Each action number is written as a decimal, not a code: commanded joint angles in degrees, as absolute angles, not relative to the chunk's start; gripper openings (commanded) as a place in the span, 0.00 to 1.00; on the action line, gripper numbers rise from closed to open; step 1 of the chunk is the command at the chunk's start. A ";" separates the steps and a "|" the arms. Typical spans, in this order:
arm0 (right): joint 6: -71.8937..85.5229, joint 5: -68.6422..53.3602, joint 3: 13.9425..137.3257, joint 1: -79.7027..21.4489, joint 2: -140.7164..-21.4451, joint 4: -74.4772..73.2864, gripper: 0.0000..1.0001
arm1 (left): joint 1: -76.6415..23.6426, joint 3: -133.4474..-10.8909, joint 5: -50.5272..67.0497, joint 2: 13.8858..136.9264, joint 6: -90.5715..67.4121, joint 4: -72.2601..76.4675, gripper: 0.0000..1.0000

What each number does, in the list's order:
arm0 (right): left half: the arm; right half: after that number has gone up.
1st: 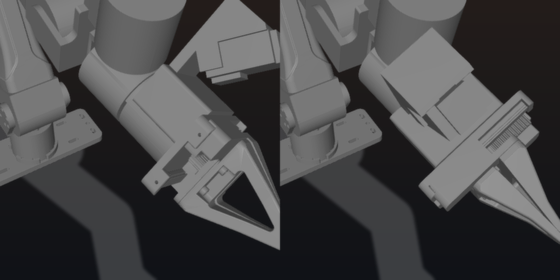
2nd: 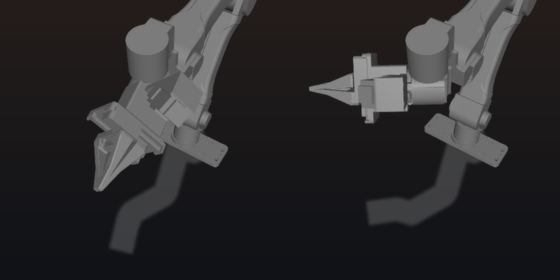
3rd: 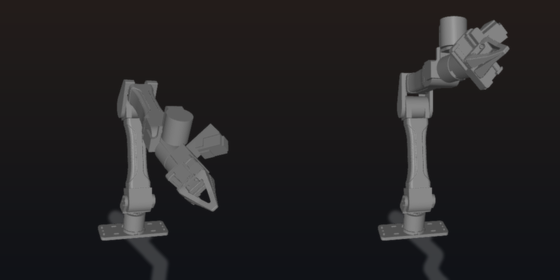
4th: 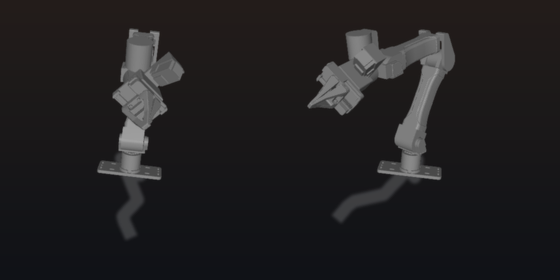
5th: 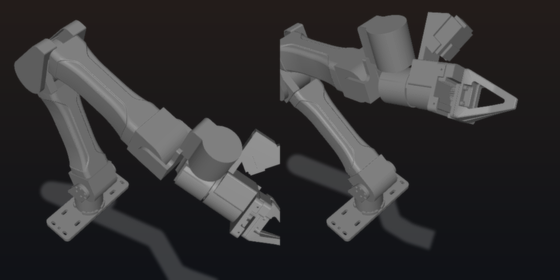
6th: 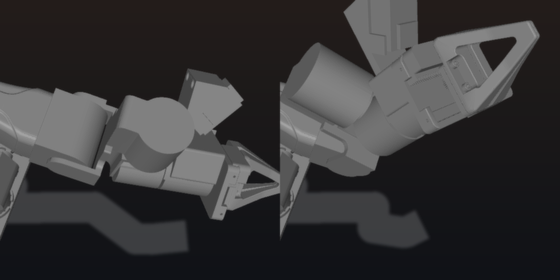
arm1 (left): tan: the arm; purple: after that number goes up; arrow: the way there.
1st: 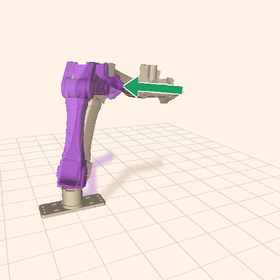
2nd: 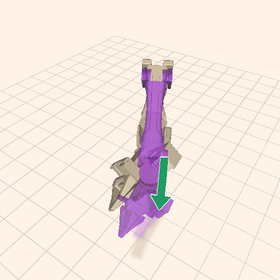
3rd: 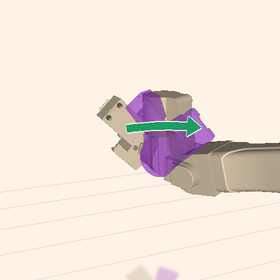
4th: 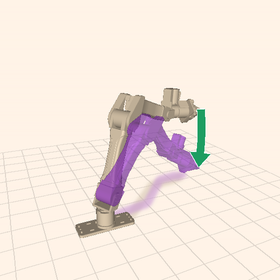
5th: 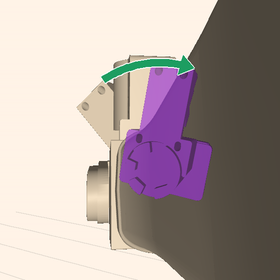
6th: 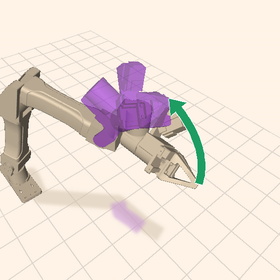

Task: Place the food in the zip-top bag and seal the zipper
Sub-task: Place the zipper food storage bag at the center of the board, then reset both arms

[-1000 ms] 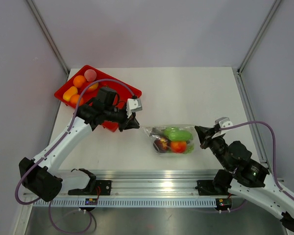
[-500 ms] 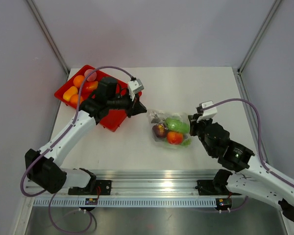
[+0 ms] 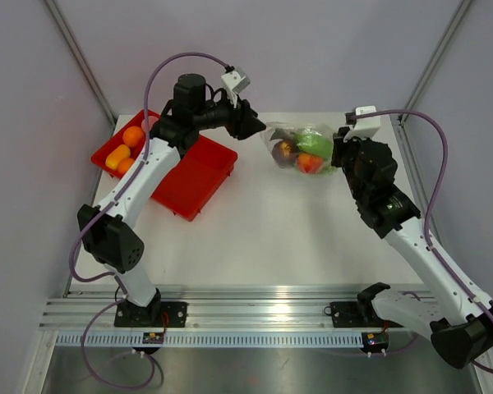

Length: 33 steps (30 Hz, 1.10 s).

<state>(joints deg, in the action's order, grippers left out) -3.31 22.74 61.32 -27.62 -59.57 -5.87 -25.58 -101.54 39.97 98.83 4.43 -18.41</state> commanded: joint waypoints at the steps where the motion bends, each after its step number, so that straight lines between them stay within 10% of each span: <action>1: -4.85 16.53 64.08 -27.42 -59.24 -3.24 0.18 | -24.96 -103.28 41.14 96.33 1.85 -12.14 0.68; 4: -0.99 16.17 55.76 -27.42 -55.13 -3.87 0.65 | -24.96 -96.54 41.75 92.21 0.97 -9.42 0.82; 10: 7.73 24.33 45.89 -27.42 -45.98 -8.78 0.98 | -24.87 -82.91 36.14 79.40 1.32 -8.43 0.94; 33: 40.69 43.95 60.73 -27.42 -59.67 -57.73 1.00 | -24.96 -45.27 -6.76 34.56 -21.35 -30.23 0.99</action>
<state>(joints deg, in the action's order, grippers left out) 33.52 39.66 57.95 -27.62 -58.72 -50.41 -24.99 -46.52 1.30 38.00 -16.47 -28.75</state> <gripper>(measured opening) 0.993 0.987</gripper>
